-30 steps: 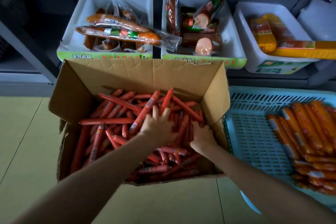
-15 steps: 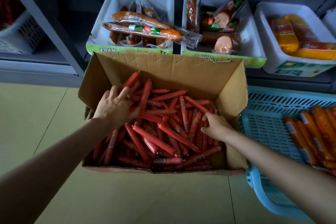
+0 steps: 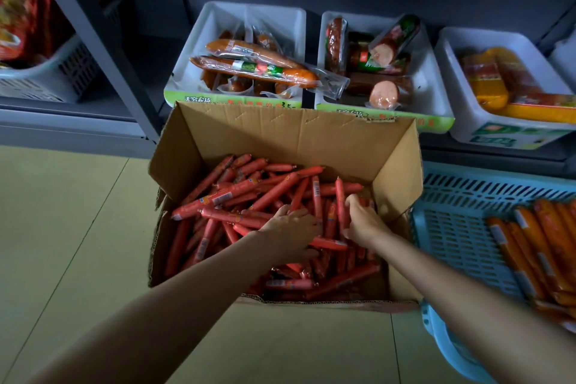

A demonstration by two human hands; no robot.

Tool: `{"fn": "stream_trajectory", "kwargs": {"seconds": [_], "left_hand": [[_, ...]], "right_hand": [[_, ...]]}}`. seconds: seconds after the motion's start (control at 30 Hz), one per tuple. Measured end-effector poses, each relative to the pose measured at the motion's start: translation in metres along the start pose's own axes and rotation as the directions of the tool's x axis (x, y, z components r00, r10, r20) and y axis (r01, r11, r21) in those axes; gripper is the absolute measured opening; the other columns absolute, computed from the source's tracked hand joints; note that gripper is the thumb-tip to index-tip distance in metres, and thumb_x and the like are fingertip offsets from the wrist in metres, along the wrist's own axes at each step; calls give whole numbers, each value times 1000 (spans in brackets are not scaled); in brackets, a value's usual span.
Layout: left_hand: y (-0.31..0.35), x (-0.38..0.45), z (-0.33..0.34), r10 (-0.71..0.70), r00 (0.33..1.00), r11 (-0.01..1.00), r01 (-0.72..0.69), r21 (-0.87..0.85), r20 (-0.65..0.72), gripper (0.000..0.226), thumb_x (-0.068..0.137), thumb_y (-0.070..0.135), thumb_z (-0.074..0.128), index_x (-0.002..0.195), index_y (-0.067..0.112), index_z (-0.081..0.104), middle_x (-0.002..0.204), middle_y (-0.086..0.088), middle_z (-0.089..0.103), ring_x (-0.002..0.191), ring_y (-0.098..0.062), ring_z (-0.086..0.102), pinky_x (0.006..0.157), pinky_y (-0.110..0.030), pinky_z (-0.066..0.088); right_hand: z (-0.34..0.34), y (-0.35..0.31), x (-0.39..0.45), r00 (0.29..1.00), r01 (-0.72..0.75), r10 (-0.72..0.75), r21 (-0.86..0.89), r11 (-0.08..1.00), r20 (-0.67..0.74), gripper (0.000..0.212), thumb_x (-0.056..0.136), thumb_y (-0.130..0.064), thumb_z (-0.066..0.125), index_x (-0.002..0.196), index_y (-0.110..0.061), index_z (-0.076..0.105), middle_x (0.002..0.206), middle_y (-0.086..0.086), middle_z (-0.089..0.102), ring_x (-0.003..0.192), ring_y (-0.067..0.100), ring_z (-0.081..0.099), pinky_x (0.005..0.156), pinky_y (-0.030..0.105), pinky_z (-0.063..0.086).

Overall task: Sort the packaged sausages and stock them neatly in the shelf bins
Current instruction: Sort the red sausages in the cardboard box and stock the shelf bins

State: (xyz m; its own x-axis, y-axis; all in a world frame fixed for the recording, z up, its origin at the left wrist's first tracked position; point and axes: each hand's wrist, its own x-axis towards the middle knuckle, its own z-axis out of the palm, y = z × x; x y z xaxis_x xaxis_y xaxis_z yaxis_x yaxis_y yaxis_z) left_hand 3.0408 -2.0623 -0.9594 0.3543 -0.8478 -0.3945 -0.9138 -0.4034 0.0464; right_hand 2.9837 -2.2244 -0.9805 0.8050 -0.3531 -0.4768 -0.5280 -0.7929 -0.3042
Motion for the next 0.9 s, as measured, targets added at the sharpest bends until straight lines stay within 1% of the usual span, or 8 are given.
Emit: {"fn": "stream_trajectory", "kwargs": {"seconds": [0.2,0.33,0.43,0.5,0.6,0.67,0.77,0.9], "left_hand": [[6,12,-5,-68,997,996,70,52,-44,34,96,29,44,129,23,50,134,1,47,126,-20,42,103,-35,30],[-10,2,-11,-59,998,977,58,203,2,34,98,24,40,131,17,46,136,-2,45,127,-23,43,105,-36,29],[-37,-15,-9,-162,987,966,160,202,-6,39,96,29,44,134,20,40,136,1,43,127,-19,44,105,-34,30],[-45,-21,-3,-217,976,966,218,138,-18,45,94,32,48,136,21,37,136,2,43,128,-17,42,104,-32,30],[-43,-21,0,-223,975,972,222,81,-1,50,93,33,50,139,22,34,140,1,38,131,-17,37,107,-33,28],[-41,-18,-1,-189,980,981,191,22,-54,50,93,37,49,139,25,33,142,1,34,133,-18,33,109,-36,27],[-25,-8,-3,-55,992,995,46,-90,-111,50,96,43,41,143,31,31,151,3,25,139,-18,22,112,-40,23],[13,15,-5,171,979,985,-166,-51,115,47,99,47,29,144,37,29,157,7,14,145,-21,5,116,-48,12]], "right_hand": [[6,-3,-14,997,57,-61,86,995,40,53,88,-10,61,134,-16,36,107,10,64,100,28,62,85,36,41],[2,1,-13,994,32,-34,19,999,109,23,88,-3,56,104,-19,51,86,3,59,79,21,59,56,25,40],[-4,10,-11,994,17,-1,-147,989,108,17,86,0,52,95,-14,52,103,9,61,97,28,61,72,33,48],[-4,22,-13,996,-1,23,-256,967,83,21,85,-3,54,105,-9,54,123,13,55,105,31,59,81,36,51],[0,30,-17,995,9,27,-369,929,92,55,90,-15,56,142,-16,37,154,17,12,136,37,29,107,40,36],[0,24,-19,984,111,-40,-420,901,173,54,94,-20,55,143,-24,35,155,18,-9,131,38,35,104,39,39],[1,23,-18,967,176,-94,-348,921,239,52,96,-22,51,145,-24,32,154,14,0,118,35,49,98,40,44],[0,29,-24,918,285,-145,-359,889,369,52,100,-16,41,147,-31,27,157,6,0,128,29,42,95,35,43]]}}
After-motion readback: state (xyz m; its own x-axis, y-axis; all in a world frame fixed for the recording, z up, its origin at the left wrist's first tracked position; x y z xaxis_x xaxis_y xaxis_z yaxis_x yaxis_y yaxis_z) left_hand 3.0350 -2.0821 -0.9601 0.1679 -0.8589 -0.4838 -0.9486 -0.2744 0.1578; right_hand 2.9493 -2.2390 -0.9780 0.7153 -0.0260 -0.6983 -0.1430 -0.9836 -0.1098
